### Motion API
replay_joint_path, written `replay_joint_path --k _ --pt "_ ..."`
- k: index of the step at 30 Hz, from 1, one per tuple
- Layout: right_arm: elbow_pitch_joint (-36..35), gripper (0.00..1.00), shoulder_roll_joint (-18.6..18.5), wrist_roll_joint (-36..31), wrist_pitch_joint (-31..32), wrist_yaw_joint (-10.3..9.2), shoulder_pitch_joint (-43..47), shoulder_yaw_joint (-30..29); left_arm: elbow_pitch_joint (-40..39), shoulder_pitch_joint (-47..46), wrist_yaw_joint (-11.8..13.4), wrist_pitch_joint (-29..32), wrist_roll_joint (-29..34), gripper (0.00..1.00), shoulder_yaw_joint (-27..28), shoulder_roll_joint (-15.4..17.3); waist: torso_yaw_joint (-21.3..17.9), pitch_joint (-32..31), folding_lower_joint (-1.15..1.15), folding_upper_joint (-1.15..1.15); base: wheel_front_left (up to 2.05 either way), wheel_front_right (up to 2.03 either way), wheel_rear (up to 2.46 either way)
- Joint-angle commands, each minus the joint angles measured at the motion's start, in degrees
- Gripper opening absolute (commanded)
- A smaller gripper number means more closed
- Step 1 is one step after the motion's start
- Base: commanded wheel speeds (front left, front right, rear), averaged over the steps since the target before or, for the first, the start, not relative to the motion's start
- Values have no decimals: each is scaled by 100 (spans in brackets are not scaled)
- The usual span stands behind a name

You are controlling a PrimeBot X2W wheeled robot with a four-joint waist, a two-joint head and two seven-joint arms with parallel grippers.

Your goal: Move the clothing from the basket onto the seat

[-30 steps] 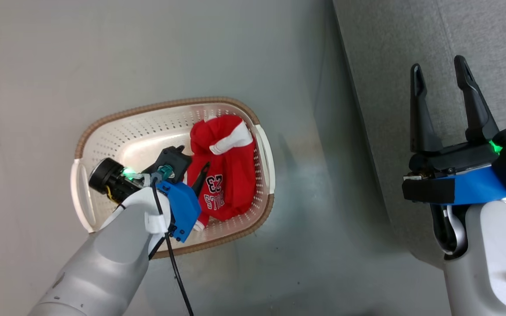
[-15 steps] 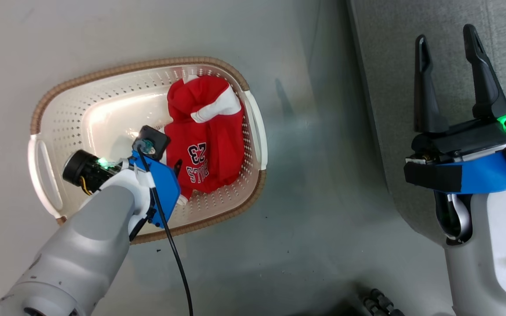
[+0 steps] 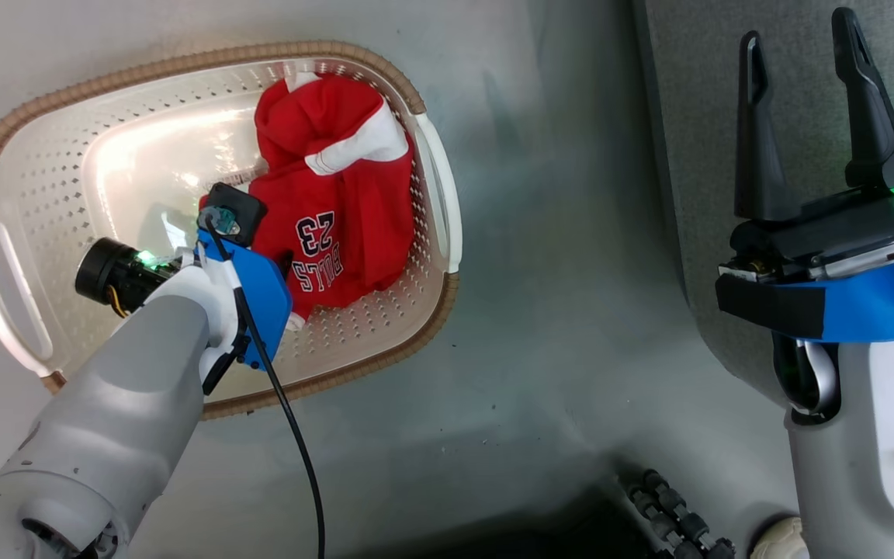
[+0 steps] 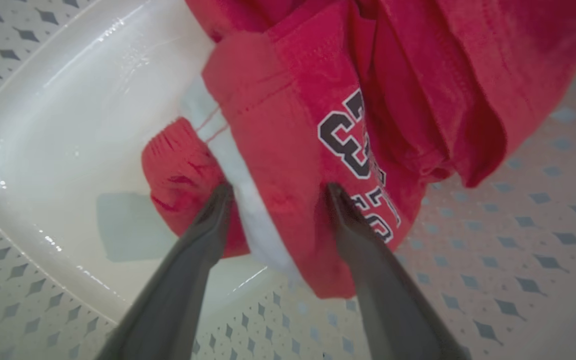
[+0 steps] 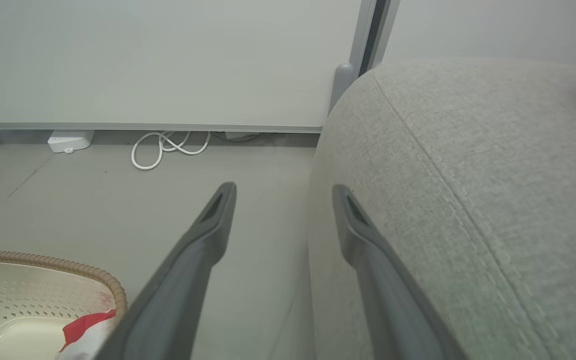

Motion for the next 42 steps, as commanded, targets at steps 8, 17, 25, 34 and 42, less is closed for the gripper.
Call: replay_joint_path --k 8,17,25,34,42 --pt "-81 100 5 28 -24 1 -124 -14 70 -235 -6 -81 -141 73 -288 -27 -6 174 -1 0 0 0 0" --pt "-25 100 5 -6 -24 1 -145 -29 -64 -252 -6 -206 -256 0 -486 -81 66 89 -1 0 0 0 0" --pt "50 100 5 -25 -24 1 -127 -62 -358 -125 -6 -429 -289 0 -580 -169 234 -186 -1 0 0 0 0" --pt "185 100 4 -77 -24 1 -57 -73 -672 71 -6 -855 -184 0 -624 -303 481 -681 -1 0 0 0 0" --pt "356 100 -34 -132 -24 1 115 -156 -942 292 -6 -1477 -46 0 -630 -410 747 -1325 -1 0 0 0 0"
